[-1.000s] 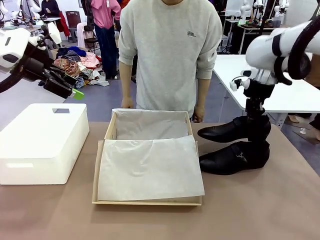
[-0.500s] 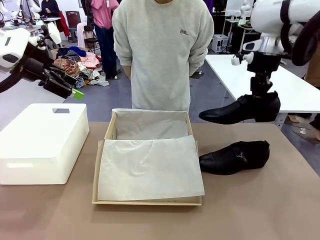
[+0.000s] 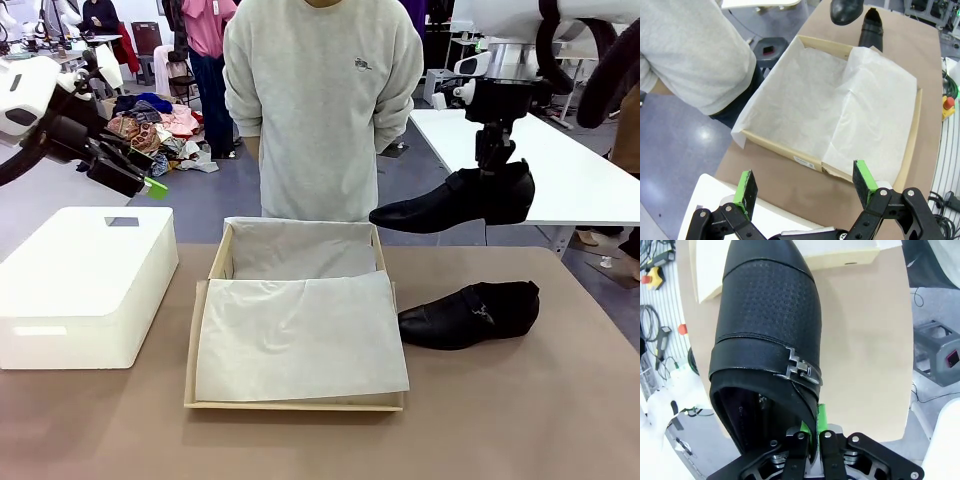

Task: Pack the shoes into the box.
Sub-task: Place one shoe of the Shoes into the Shoes Box.

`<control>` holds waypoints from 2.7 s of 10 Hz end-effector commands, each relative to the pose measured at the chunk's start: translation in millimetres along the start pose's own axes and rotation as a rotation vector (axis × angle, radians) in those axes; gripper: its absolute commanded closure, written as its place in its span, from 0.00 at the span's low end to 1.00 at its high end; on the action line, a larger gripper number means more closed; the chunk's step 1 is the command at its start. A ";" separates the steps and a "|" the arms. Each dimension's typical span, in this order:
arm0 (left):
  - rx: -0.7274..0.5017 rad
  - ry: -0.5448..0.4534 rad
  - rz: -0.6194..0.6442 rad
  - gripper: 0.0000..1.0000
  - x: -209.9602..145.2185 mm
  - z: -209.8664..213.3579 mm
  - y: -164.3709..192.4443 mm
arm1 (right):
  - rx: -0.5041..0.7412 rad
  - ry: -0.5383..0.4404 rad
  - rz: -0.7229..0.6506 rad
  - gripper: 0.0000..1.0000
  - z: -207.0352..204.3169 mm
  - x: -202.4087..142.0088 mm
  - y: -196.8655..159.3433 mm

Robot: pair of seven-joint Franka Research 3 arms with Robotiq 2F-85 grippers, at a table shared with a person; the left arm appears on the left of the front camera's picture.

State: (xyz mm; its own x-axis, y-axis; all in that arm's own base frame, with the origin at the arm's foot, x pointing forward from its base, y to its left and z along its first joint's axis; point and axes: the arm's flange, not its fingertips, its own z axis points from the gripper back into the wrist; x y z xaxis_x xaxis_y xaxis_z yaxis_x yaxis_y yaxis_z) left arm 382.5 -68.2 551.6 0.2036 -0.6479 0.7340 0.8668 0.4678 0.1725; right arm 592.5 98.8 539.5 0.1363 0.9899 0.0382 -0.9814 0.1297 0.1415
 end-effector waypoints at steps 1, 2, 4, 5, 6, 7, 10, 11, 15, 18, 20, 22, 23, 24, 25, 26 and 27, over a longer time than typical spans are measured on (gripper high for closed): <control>-0.008 -0.011 -0.012 0.00 -0.5 0.3 2.9 | 0.004 -0.002 -0.008 1.00 -0.2 -4.7 -1.1; -0.008 -0.011 -0.012 0.00 -0.5 0.3 2.9 | 0.004 -0.002 -0.008 1.00 -0.2 -4.7 -1.1; -0.008 -0.011 -0.012 0.00 -0.5 0.3 2.9 | 0.004 -0.002 -0.008 1.00 -0.2 -4.7 -1.1; -0.008 -0.011 -0.012 0.00 -0.5 0.3 2.9 | 0.004 -0.002 -0.008 1.00 -0.2 -4.7 -1.1; -0.008 -0.011 -0.012 0.00 -0.5 0.3 2.9 | 0.004 -0.002 -0.008 1.00 -0.2 -4.7 -1.1; -0.008 -0.011 -0.012 0.00 -0.5 0.3 2.9 | 0.009 0.001 -0.007 1.00 -3.9 -4.1 -2.8; -0.008 -0.011 -0.012 0.00 -0.5 0.3 2.9 | -0.040 -0.047 -0.106 1.00 12.6 37.0 13.4; -0.008 -0.011 -0.012 0.00 -0.5 0.3 2.9 | -0.046 -0.044 -0.122 1.00 14.6 54.4 16.6; -0.008 -0.011 -0.012 0.00 -0.5 0.3 2.9 | -0.071 -0.052 -0.103 1.00 10.8 134.6 23.2; -0.008 -0.011 -0.012 0.00 -0.5 0.3 2.9 | -0.094 -0.053 -0.068 1.00 -4.4 176.8 16.9; -0.008 -0.011 -0.012 0.00 -0.5 0.3 2.9 | -0.097 -0.065 -0.090 1.00 -19.6 196.9 10.4; -0.008 -0.011 -0.012 0.00 -0.5 0.3 2.9 | -0.092 -0.076 -0.090 1.00 -31.7 207.8 10.4; -0.008 -0.011 -0.012 0.00 -0.5 0.3 2.9 | -0.074 -0.077 -0.082 1.00 -32.2 203.7 9.3; -0.008 -0.011 -0.012 0.00 -0.5 0.3 2.9 | -0.067 -0.074 -0.060 1.00 -41.0 199.5 11.2; -0.008 -0.011 -0.012 0.00 -0.5 0.3 2.9 | -0.067 -0.074 -0.060 1.00 -41.0 199.5 11.2; -0.008 -0.011 -0.012 0.00 -0.5 0.3 2.9 | -0.067 -0.074 -0.060 1.00 -41.0 199.5 11.2; -0.008 -0.011 -0.012 0.00 -0.5 0.3 2.9 | -0.067 -0.074 -0.060 1.00 -41.0 199.5 11.2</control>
State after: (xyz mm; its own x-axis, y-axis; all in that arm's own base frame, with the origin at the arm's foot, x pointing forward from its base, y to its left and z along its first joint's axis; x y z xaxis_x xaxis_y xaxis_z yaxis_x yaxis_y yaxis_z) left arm 382.4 -68.1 551.8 0.2035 -0.6490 0.7331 0.8666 0.4679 0.1736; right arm 604.4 301.4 502.3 0.2032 0.9738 0.1019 -0.9769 0.1946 0.0877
